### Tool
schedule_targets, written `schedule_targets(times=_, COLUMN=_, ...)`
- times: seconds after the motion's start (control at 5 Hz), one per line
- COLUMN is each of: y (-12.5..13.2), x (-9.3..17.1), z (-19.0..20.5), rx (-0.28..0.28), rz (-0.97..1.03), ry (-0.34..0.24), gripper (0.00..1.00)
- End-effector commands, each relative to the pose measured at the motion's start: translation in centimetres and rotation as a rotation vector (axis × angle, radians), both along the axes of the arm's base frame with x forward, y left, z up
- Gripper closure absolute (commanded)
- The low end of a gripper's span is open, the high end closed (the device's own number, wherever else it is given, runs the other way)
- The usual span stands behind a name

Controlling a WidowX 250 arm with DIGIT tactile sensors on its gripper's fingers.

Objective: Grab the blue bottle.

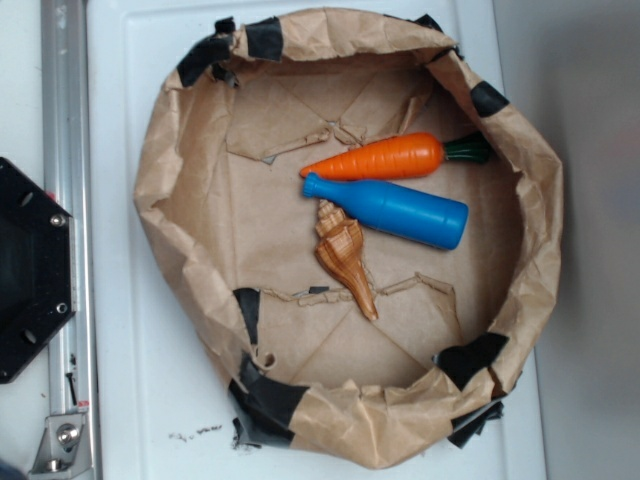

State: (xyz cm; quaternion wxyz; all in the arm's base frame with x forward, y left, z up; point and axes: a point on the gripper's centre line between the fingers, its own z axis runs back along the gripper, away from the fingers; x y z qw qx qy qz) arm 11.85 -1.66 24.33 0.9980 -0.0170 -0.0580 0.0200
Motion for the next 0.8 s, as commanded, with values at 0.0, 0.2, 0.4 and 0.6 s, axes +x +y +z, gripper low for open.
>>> schedule_targets(times=0.0, y=0.0, x=0.0, z=0.0, rx=0.0, rz=0.0, ry=0.0, gripper=0.0)
schedule_targets(times=0.2, y=3.1, x=5.0, z=-5.0, rx=0.22, rz=0.116, ry=0.052, gripper=0.0)
schedule_targets(times=0.4, y=5.2, x=10.4, z=-7.1, rx=0.358, rz=0.064, ry=-0.213, gripper=0.0)
schedule_targets(times=0.6, y=5.6, x=14.6, z=-10.7, rx=0.267, rz=-0.041, ry=-0.219, gripper=0.0)
